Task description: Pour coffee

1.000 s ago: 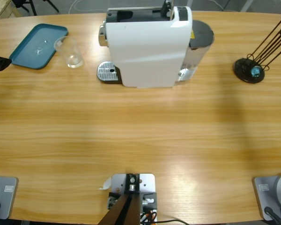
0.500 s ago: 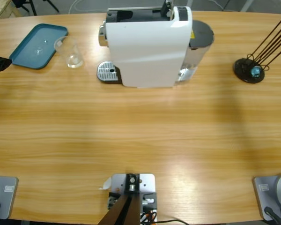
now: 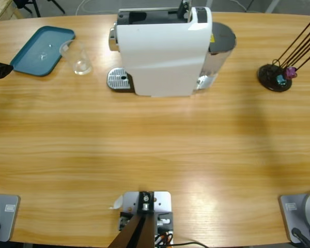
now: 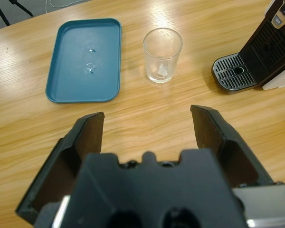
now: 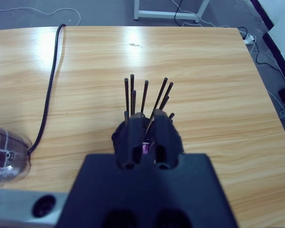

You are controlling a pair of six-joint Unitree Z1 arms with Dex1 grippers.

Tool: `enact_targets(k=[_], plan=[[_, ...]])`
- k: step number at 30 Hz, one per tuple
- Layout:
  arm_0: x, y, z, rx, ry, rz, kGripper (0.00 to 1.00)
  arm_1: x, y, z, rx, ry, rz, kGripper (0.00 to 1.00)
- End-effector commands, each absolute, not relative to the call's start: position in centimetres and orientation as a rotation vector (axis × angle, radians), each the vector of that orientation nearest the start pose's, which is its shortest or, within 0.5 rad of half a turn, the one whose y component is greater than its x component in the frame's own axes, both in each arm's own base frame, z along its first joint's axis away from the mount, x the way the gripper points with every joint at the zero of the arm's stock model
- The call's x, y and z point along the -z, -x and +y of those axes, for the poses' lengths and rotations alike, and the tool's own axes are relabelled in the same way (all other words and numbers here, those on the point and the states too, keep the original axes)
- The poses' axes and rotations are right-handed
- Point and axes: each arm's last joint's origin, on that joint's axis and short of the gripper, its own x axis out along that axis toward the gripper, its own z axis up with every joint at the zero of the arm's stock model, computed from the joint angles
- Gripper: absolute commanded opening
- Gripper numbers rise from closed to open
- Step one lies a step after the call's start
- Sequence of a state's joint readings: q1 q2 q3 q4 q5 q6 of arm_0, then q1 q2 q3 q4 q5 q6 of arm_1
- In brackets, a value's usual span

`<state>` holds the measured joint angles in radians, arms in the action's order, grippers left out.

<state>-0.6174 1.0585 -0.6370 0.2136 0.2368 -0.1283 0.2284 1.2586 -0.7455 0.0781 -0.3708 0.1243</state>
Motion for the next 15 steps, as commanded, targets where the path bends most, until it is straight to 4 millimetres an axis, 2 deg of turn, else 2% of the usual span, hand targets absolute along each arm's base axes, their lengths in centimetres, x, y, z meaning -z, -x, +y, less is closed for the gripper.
enact_targets(k=[1, 6, 11, 15], plan=[[-28.9, -12.8, -7.6, 0.308, -0.154, 0.645, 0.780, -28.6, -15.6, 1.7, 0.212, 0.006, 0.592, 0.775], [-28.9, -12.9, -7.7, 0.308, -0.154, 0.646, 0.780, -27.3, -14.7, 1.6, 0.201, -0.025, 0.592, 0.775], [-28.9, -12.9, -7.7, 0.309, -0.155, 0.649, 0.780, -24.8, -15.8, 1.9, 0.200, -0.068, 0.627, 0.853], [-28.8, -13.0, -7.8, 0.309, -0.157, 0.653, 0.780, -23.4, -17.0, 2.1, 0.237, -0.087, 0.642, 0.849]])
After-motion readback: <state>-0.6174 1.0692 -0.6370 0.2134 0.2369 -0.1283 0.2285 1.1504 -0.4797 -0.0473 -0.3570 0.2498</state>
